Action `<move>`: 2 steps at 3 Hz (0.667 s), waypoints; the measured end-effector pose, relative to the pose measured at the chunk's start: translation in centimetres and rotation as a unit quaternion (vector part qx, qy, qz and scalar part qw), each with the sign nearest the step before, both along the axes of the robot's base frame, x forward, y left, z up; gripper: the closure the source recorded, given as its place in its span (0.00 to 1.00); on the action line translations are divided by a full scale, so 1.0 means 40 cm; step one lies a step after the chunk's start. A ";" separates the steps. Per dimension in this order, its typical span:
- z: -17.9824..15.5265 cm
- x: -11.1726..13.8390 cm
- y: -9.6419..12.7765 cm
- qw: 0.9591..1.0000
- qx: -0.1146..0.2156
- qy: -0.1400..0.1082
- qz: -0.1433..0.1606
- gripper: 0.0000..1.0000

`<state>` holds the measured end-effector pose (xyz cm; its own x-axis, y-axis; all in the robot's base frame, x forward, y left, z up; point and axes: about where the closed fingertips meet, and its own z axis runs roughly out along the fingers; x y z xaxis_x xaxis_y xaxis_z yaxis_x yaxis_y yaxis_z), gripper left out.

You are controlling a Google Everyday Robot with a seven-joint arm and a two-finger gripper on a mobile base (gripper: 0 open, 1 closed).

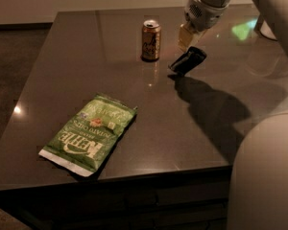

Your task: Pick rxbar chocolate

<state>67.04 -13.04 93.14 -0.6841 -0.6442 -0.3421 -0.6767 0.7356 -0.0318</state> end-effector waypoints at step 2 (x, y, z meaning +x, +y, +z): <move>0.080 -0.026 0.002 1.000 -0.006 -0.023 0.012 1.00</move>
Offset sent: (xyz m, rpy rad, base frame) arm -0.0237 -0.0056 0.0523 -0.0298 -0.0504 0.0322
